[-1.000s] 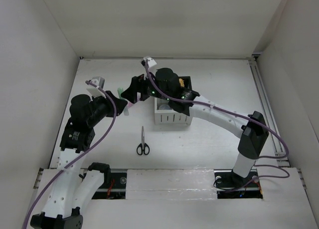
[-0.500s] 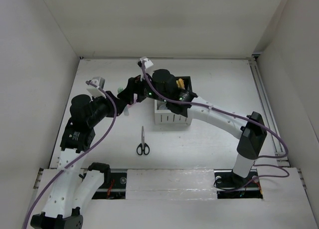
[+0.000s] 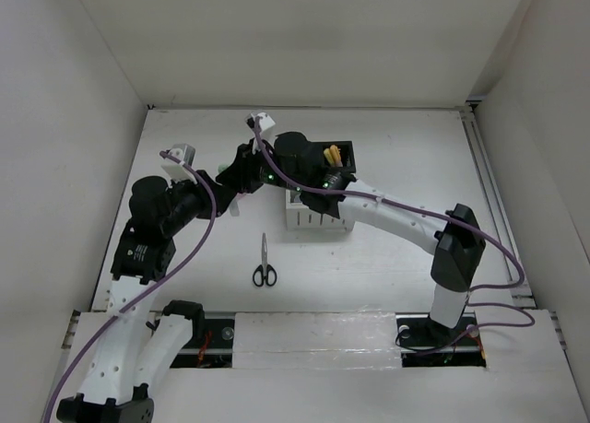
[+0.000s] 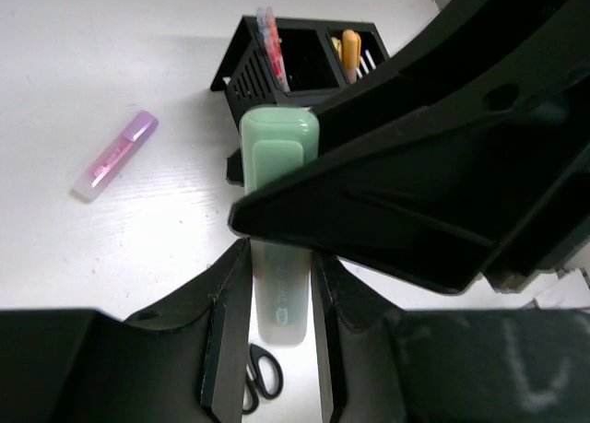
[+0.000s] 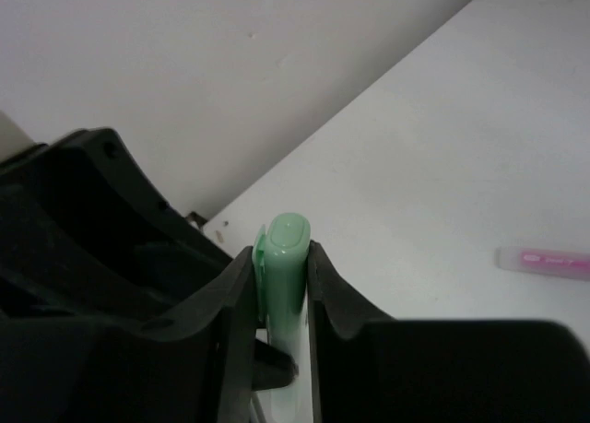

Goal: Sort the stationery into containers
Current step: Place the stationery in the storage box.

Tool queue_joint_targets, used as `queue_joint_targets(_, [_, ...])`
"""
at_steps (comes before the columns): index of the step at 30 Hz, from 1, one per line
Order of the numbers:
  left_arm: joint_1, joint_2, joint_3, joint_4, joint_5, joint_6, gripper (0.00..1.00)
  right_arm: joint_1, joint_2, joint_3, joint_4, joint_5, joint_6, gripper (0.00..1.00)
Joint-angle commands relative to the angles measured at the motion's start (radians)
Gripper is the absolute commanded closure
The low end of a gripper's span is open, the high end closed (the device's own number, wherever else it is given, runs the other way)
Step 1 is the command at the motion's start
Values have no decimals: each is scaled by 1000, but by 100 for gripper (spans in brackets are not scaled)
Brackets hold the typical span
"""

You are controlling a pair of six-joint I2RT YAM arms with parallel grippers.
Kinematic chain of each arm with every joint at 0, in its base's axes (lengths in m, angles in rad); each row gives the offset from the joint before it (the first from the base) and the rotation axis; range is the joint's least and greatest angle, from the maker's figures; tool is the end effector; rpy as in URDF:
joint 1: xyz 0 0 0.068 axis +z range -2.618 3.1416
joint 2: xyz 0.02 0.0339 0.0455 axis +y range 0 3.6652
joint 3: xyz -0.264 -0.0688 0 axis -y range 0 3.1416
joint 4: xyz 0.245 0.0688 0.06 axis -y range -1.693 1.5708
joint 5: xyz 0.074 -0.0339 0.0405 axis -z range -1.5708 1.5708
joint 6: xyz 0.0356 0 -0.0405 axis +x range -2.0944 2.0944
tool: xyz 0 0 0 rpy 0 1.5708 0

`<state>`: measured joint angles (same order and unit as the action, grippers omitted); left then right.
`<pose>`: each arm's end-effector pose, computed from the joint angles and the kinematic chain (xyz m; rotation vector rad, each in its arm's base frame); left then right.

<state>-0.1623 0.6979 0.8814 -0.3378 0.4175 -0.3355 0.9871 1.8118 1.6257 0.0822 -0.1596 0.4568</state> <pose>0.1486 -0.0390 0.3705 0.1639 1.7590 -0.7236 0.2397 0.3731 0.3722 -0.6040 1.7233 1.1940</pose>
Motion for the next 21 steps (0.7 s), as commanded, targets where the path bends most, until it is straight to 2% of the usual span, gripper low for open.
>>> queue_joint_targets(1, [-3, -11, 1, 57, 26, 10, 100, 12, 18, 49, 33, -17, 0, 79])
queue_joint_targets(3, [-3, -11, 1, 57, 35, 20, 100, 12, 18, 59, 33, -17, 0, 100])
queue_joint_targets(5, [-3, -11, 1, 57, 24, 20, 100, 12, 18, 59, 33, -17, -15, 100])
queue_joint_targets(6, [-3, -11, 1, 57, 24, 20, 95, 12, 18, 59, 56, -43, -26, 100])
queue_joint_targets(7, [-3, -11, 1, 57, 6, 20, 84, 12, 6, 50, 68, -43, -35, 100])
queue_joint_targets(8, [-3, -11, 1, 48, 6, 20, 69, 12, -3, 49, 82, -43, -59, 100])
queue_joint_targets(9, [-3, -11, 1, 48, -11, 20, 49, 12, -18, 34, 117, -52, -76, 100])
queue_joint_targets(10, [-3, -11, -8, 48, -11, 20, 7, -1, -28, 23, 126, -52, -87, 100])
queue_joint_targets(11, [-3, -20, -9, 48, -22, 20, 0, -10, -40, 23, 126, -52, -87, 100])
queue_joint_targets(16, [-3, -20, -9, 37, -61, 10, 0, -117, -100, -59, 232, -75, -155, 100])
queue_joint_targets(19, [-3, -11, -9, 28, -95, 0, 0, -241, -153, -176, 303, -133, -231, 100])
queue_joint_targets(21, [-3, 0, -9, 28, -105, -10, 0, -339, -186, -306, 418, -133, -277, 100])
